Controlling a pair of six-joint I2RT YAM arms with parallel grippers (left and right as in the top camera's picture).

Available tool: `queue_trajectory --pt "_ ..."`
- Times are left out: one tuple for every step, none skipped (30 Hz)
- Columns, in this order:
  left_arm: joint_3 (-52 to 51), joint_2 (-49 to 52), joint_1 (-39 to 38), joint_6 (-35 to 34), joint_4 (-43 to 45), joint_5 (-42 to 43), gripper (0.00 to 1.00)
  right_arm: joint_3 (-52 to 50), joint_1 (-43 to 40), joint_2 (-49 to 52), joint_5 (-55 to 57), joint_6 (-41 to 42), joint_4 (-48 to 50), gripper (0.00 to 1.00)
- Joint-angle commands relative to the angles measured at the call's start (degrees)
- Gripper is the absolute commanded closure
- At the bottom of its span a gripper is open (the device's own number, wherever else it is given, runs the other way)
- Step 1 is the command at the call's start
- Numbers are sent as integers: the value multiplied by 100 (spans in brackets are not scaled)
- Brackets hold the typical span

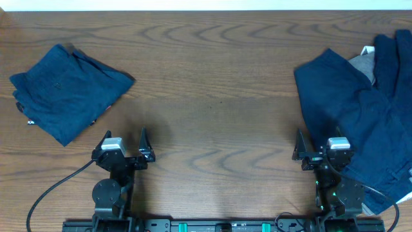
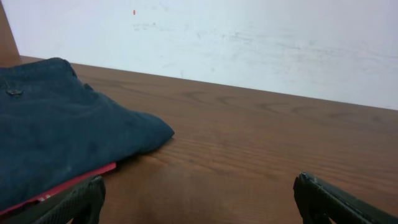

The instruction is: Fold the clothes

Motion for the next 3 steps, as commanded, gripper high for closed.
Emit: queue_trajectory --pt "-98 -35 9 94 -249 -52 2 -17 61 -37 -35 -87 -17 1" --pt "-98 -35 9 94 -249 -52 2 -17 61 -37 -35 -87 -15 1" --pt "-98 -35 9 94 -249 -52 2 -17 61 -37 -35 -87 -17 1"
